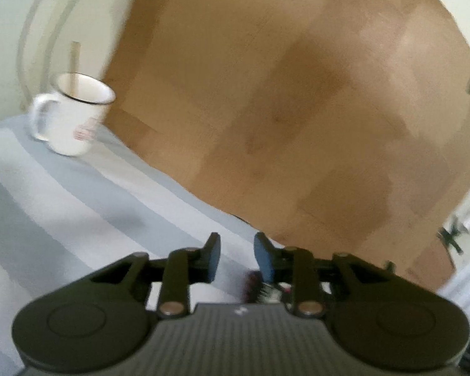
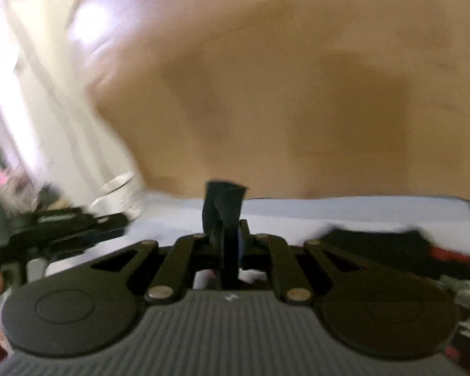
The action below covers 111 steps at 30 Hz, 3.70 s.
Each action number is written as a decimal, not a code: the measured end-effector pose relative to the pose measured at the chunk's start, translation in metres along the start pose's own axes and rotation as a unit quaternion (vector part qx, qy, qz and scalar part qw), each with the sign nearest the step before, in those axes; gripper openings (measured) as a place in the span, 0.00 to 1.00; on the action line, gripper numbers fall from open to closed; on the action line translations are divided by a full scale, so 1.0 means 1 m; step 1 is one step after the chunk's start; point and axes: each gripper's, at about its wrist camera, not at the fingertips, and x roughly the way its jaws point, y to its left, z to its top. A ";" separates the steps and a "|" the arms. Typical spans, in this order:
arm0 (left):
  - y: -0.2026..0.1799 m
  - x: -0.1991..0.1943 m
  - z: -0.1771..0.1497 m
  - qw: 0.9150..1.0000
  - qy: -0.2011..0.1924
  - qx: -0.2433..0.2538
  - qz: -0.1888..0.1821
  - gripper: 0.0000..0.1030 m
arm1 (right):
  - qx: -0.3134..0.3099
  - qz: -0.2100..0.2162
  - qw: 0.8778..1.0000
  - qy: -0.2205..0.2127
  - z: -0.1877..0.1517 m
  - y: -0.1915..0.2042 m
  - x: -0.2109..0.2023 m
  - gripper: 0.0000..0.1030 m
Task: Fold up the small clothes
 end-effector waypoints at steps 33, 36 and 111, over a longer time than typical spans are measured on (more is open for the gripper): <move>-0.046 -0.068 -0.117 0.964 0.144 0.219 -0.048 0.74 | 0.130 -0.020 0.991 0.020 -0.125 -0.160 -0.248 0.49; -0.026 -0.108 -0.137 0.962 0.181 0.195 -0.055 0.74 | 0.163 0.001 0.986 0.027 -0.166 -0.162 -0.275 0.49; -0.048 -0.081 -0.127 0.984 0.108 0.134 -0.036 0.66 | -0.114 0.151 0.968 0.163 -0.074 -0.040 -0.113 0.04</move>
